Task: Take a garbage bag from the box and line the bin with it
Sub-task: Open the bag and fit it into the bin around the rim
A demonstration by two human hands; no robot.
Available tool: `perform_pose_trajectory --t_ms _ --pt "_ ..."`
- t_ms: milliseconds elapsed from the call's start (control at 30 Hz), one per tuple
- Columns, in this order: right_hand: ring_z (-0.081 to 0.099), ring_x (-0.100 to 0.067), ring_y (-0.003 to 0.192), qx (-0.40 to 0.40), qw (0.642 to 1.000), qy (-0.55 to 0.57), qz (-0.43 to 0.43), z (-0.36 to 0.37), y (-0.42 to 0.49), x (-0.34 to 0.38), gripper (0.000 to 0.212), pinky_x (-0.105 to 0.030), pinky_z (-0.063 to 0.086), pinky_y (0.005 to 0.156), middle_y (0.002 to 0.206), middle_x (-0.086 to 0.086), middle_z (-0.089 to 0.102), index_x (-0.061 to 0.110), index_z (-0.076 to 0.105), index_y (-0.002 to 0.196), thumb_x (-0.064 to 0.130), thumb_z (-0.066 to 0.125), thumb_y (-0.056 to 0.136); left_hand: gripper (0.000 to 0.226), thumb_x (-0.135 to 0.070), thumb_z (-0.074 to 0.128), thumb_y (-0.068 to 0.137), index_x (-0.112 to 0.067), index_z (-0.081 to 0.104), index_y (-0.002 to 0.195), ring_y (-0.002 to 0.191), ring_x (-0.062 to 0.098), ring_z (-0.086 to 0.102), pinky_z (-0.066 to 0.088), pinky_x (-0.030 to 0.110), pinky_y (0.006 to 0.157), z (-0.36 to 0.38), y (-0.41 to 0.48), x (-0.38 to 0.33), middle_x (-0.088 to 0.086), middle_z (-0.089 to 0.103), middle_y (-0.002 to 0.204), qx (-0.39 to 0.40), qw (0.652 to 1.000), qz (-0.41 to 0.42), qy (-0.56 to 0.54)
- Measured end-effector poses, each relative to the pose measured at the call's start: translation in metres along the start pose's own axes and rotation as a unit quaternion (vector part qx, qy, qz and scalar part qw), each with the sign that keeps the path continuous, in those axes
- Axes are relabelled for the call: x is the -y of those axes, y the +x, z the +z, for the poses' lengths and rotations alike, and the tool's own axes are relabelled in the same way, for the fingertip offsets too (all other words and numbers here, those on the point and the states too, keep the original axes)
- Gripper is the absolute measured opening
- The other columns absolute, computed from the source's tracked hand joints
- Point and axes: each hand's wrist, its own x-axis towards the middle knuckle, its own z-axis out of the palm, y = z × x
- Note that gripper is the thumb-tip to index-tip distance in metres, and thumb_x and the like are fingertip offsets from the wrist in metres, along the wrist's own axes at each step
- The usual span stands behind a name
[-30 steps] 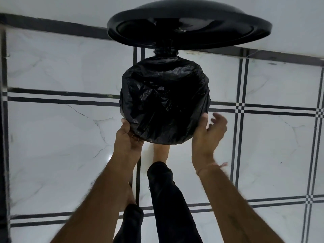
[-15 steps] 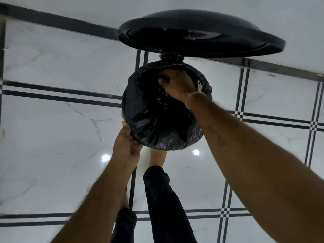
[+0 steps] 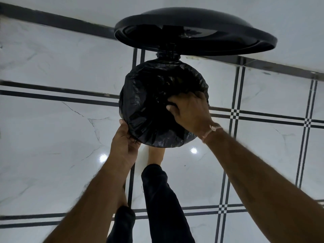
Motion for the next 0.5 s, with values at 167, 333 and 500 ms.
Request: perform_pose_trajectory --t_ms 167,333,500 --pt "0.041 -0.027 0.151 0.174 0.966 -0.185 -0.044 0.023 -0.024 -0.037 0.058 -0.056 0.0 0.129 0.127 0.005 0.075 0.031 0.069 0.133 0.057 0.025 0.106 0.037 -0.041 0.039 0.11 -0.018 0.068 0.115 0.092 0.013 0.079 0.057 0.038 0.095 0.0 0.002 0.002 -0.004 0.083 0.098 -0.002 1.0 -0.002 -0.008" --pt "0.058 -0.026 0.134 0.045 0.997 -0.051 -0.047 0.027 -0.04 -0.029 0.061 -0.059 0.01 0.128 0.123 0.001 0.076 0.027 0.07 0.129 0.056 0.023 0.103 0.034 -0.042 0.042 0.109 -0.021 0.069 0.112 0.093 0.012 0.078 0.06 0.033 0.08 0.002 0.001 0.0 -0.005 0.083 0.097 -0.022 1.0 -0.007 -0.011" --pt "0.066 -0.022 0.122 0.064 0.994 -0.022 -0.088 0.047 -0.079 -0.01 0.07 -0.056 0.018 0.125 0.115 0.006 0.077 0.029 0.074 0.118 0.061 0.013 0.106 0.037 -0.044 0.042 0.108 -0.02 0.069 0.116 0.094 0.013 0.077 0.061 0.035 0.084 0.005 -0.002 0.0 -0.004 0.083 0.099 -0.026 1.0 -0.002 -0.002"
